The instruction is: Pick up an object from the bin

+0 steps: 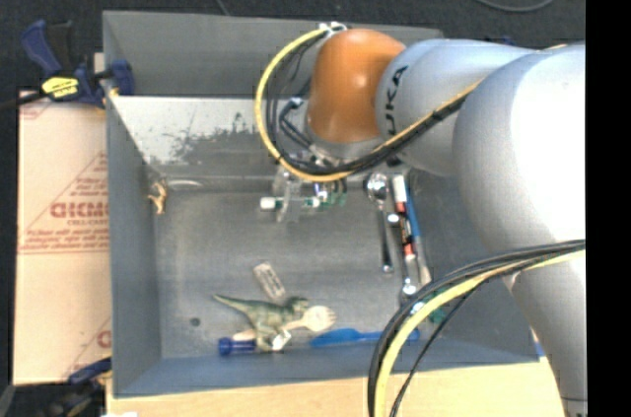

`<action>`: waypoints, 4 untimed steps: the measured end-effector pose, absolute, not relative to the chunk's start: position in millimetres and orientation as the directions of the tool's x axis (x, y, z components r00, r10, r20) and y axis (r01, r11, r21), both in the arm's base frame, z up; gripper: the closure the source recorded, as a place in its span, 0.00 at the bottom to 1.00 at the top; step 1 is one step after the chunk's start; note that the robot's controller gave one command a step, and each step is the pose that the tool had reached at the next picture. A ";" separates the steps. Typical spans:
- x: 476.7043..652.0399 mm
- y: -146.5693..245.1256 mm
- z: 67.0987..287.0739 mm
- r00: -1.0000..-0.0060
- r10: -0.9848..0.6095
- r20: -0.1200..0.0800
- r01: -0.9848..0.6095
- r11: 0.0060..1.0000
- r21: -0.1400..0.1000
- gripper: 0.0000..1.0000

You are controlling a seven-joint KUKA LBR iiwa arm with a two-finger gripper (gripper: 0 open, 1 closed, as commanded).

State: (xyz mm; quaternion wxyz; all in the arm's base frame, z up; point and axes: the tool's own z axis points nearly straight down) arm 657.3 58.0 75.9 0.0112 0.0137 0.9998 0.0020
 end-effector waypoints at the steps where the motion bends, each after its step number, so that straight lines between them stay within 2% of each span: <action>1: 658.3 58.1 147.0 -0.999 0.028 -0.025 0.028 1.000 0.005 1.00; 2: 656.8 57.5 87.0 -0.999 0.029 -0.021 0.029 1.000 0.005 1.00; 3: 656.1 57.5 121.1 -0.999 0.030 -0.018 0.029 1.000 0.005 1.00; 4: 657.7 57.6 158.2 -0.999 0.030 -0.024 0.030 1.000 0.006 1.00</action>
Offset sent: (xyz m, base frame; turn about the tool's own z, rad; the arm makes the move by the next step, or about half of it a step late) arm -0.0017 -0.0001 0.0100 0.0001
